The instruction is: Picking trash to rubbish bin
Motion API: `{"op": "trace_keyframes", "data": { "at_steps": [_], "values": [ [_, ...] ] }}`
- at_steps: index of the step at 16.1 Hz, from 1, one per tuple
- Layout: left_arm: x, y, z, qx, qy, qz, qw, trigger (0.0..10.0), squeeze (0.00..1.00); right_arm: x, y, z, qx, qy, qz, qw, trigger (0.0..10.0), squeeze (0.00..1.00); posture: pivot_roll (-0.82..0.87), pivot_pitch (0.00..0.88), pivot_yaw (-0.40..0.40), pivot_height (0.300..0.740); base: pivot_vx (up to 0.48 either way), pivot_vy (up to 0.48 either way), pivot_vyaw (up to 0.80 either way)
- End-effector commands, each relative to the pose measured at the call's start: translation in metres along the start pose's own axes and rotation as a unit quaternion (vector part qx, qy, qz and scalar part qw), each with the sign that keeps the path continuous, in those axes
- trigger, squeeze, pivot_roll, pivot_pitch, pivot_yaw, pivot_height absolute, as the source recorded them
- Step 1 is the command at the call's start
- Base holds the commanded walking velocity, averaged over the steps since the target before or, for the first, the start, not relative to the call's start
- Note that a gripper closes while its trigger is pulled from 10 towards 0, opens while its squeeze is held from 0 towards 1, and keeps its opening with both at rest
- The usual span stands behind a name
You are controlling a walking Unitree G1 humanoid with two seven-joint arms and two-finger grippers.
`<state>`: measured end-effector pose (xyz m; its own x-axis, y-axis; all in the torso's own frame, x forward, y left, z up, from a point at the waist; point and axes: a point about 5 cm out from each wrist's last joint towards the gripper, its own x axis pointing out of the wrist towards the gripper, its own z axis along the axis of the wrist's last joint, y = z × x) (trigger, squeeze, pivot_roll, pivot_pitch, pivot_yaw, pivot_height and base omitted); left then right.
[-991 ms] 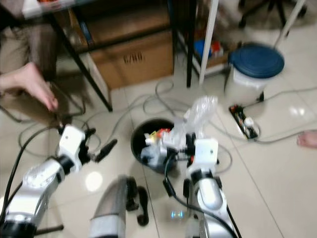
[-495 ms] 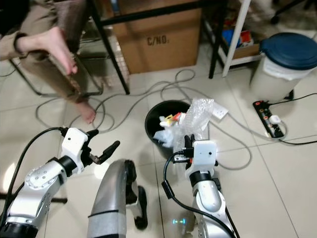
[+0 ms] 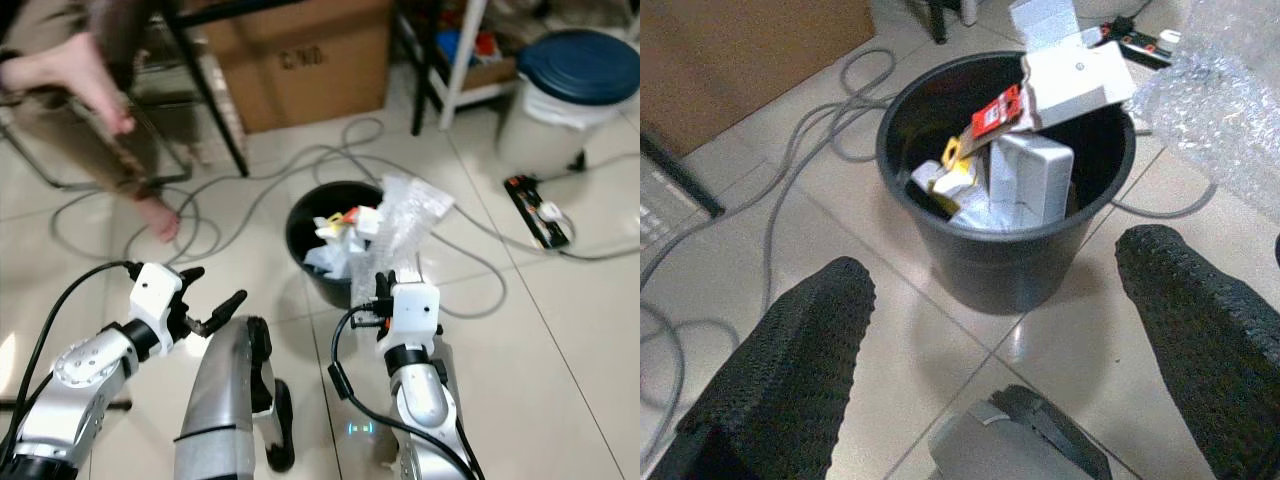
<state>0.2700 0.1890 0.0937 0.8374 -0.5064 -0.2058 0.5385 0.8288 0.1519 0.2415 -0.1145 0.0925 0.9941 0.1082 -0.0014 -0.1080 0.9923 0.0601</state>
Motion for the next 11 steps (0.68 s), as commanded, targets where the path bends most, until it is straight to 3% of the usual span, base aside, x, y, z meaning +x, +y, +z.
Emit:
{"op": "trace_keyframes", "data": {
  "at_steps": [1, 6, 11],
  "values": [
    [-0.003, -0.001, 0.000, 0.003, 0.004, -0.007, 1.000, 10.0, 0.00, -0.003, 0.001, -0.002, 0.001, 0.003, -0.001, 1.000, 0.0, 0.00, -0.02, 0.326, 0.142, 0.540, 0.000, 0.000, 0.00],
    [-0.001, -0.005, 0.012, 0.007, -0.009, -0.020, 1.000, 10.0, 0.00, -0.002, 0.000, -0.001, 0.000, -0.001, -0.007, 1.000, 0.0, 0.00, 0.00, 0.359, 0.160, 0.540, 0.000, 0.000, 0.00],
    [0.002, -0.003, 0.013, 0.010, -0.002, -0.027, 1.000, 10.0, 0.00, 0.009, -0.025, 0.006, -0.019, -0.016, -0.040, 0.999, 0.0, 0.00, 0.01, 0.397, 0.187, 0.540, 0.000, 0.000, 0.00]
  ]
}}
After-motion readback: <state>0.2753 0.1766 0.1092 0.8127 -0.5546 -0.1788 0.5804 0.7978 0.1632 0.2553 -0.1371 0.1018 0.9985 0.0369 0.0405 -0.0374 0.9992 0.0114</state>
